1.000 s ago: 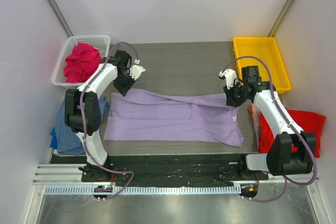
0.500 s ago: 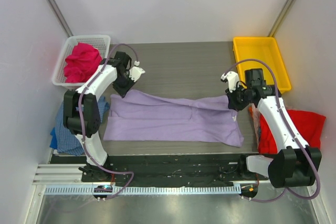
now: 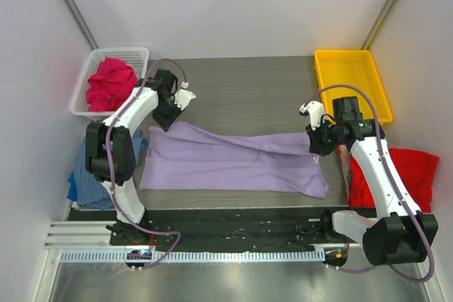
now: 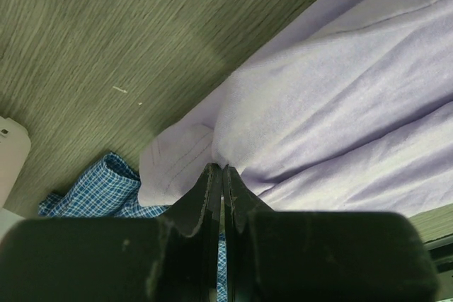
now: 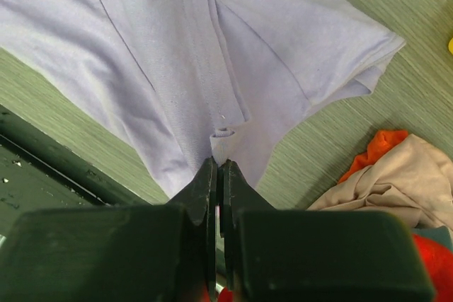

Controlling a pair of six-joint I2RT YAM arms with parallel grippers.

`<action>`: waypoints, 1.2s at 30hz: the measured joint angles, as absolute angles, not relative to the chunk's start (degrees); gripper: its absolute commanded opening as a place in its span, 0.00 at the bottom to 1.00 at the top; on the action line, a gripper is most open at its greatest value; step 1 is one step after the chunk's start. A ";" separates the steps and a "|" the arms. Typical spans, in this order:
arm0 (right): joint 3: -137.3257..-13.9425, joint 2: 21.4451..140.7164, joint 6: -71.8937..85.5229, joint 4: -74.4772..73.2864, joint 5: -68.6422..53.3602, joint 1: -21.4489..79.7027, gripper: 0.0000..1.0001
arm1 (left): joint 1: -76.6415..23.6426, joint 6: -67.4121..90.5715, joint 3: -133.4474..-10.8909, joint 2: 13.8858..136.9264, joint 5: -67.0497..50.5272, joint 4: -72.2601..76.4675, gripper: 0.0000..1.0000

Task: Fold and stack the t-shirts
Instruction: Fold the other side of the tshirt into a rectangle

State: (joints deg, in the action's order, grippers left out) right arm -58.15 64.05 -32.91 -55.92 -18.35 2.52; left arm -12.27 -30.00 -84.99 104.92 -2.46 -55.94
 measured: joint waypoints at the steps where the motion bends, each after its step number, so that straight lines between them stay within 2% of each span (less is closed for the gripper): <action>1: -58.15 63.90 -32.91 -56.14 -18.37 2.52 0.01 | -12.32 -29.98 -85.06 104.90 -2.37 -55.96 0.07; 19: -54.96 64.55 -37.43 -59.24 -18.13 2.85 0.02 | -13.54 -29.93 -85.32 103.44 -1.45 -56.12 0.08; 25: -52.10 67.02 -39.75 -59.18 -18.15 2.90 0.06 | -13.80 -29.95 -85.32 103.44 -1.10 -56.21 0.08; 31: -50.50 67.55 -42.19 -59.24 -18.22 2.94 0.16 | -13.80 -29.98 -85.30 103.44 -1.08 -56.21 0.08; 36: -49.58 68.42 -45.17 -60.51 -18.55 3.05 0.16 | -13.82 -29.98 -84.77 103.48 -1.08 -56.07 0.08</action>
